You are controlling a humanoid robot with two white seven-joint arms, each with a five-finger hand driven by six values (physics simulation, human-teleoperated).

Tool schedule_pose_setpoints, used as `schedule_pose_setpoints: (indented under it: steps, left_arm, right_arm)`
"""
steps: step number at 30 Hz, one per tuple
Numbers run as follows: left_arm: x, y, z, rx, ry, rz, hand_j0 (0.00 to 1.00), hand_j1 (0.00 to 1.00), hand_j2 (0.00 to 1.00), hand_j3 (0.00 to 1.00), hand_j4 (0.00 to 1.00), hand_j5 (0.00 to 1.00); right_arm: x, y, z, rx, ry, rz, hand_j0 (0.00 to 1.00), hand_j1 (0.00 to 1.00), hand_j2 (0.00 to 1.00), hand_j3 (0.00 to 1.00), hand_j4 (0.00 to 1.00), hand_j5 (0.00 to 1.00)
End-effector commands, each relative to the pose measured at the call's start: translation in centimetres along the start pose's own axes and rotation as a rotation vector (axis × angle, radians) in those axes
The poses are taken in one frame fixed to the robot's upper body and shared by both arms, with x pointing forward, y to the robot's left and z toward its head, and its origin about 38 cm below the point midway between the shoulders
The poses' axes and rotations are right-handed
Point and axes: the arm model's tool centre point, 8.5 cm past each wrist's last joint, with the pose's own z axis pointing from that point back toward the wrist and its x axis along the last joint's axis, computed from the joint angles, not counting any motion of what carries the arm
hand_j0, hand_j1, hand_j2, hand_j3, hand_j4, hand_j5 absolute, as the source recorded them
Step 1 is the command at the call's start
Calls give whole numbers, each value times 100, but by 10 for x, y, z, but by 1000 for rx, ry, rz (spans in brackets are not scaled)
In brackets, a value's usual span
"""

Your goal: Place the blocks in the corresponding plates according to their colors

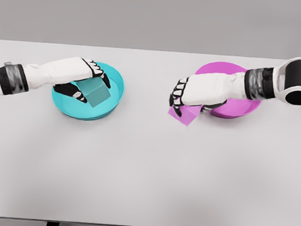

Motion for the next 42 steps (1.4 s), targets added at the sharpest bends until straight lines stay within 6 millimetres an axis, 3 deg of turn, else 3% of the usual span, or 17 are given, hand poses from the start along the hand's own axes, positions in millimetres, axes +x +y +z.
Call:
schedule_pose_setpoints:
  steps: [1,5,9,13,14,18,20,21,23,31,33,35,39,42]
  left_arm:
    - [-10,-11,-7,3,19,56,50,50,50,50,50,50]
    - [-23,-13,-9,4,51,87,50,50,50,50,50,50]
    - [-37,-16,-20,0,86,110,50,50,50,50,50,50]
    - [-49,-23,-19,-12,122,145,50,50,50,50,50,50]
    - [-51,-25,-18,-25,134,139,50,50,50,50,50,50]
    - [-58,-31,-20,-37,156,157,52,52,52,52,52,52]
    - [-59,-27,-20,-34,159,151,65,65,65,65,65,65]
    - [-59,-27,-20,-34,159,151,75,75,75,75,75,75]
    - [-59,-27,-20,-33,160,150,87,87,87,87,87,87]
    - [-59,-24,-16,-28,162,142,99,99,99,99,99,99]
    - [-57,-20,-16,-17,154,134,100,100,100,100,100,100]
    - [-44,-3,-16,10,115,80,100,100,100,100,100,100]
    - [-37,30,13,87,110,27,100,100,100,100,100,100]
    - [-36,39,42,105,114,25,100,100,100,100,100,100]
  right_arm:
    - [-25,-5,22,-76,58,-94,48,48,48,48,48,48]
    - [-63,-2,56,-151,172,-194,48,48,48,48,48,48]
    - [-91,28,73,-131,267,-300,49,49,49,49,49,49]
    - [-101,49,78,-97,309,-346,51,51,51,51,51,51]
    - [-100,53,76,-79,310,-344,56,56,56,56,56,56]
    - [-100,53,69,-58,312,-326,60,60,60,60,60,60]
    - [-99,52,64,-59,302,-322,64,64,64,64,64,64]
    - [-99,50,63,-61,300,-321,97,97,97,97,97,97]
    - [-100,49,65,-65,301,-321,100,100,100,100,100,100]
    - [-104,50,73,-76,321,-334,100,100,100,100,100,100]
    - [-110,51,83,-92,348,-354,100,100,100,100,100,100]
    - [-113,62,107,-88,393,-369,100,100,100,100,100,100]
    - [-116,78,160,-167,451,-475,100,100,100,100,100,100]
    - [-117,76,166,-229,439,-519,100,100,100,100,100,100]
